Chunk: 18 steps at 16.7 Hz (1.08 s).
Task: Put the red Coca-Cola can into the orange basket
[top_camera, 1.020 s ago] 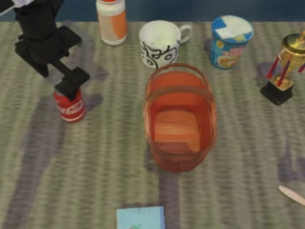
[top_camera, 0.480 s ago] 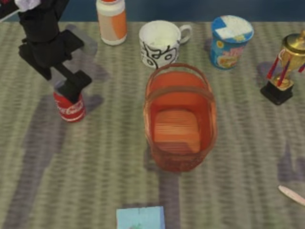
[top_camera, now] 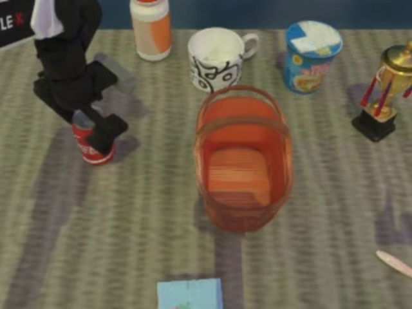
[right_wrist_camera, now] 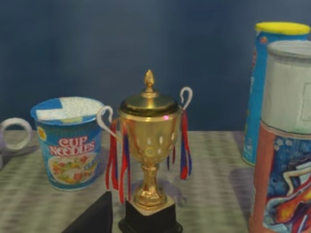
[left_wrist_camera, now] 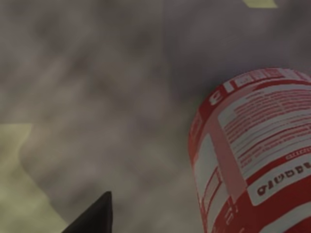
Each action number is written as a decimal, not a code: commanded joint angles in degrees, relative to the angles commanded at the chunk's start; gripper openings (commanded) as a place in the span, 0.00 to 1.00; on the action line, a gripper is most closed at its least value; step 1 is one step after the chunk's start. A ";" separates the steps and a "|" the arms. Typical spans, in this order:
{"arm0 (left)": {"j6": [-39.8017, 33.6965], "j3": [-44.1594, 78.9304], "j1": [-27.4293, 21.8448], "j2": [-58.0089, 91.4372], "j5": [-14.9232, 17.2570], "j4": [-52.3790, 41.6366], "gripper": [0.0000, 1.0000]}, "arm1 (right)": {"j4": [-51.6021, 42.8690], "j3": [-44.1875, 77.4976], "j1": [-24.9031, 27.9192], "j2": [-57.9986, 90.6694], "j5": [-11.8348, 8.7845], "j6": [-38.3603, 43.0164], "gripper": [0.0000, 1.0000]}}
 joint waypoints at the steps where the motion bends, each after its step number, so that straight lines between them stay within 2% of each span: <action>1: 0.00 0.00 0.00 0.00 0.00 0.00 1.00 | 0.00 0.00 0.00 0.00 0.00 0.00 1.00; 14: 0.00 0.00 0.00 0.00 0.00 0.00 0.02 | 0.00 0.00 0.00 0.00 0.00 0.00 1.00; 18: 0.00 0.00 0.00 0.00 0.00 0.00 0.00 | 0.00 0.00 0.00 0.00 0.00 0.00 1.00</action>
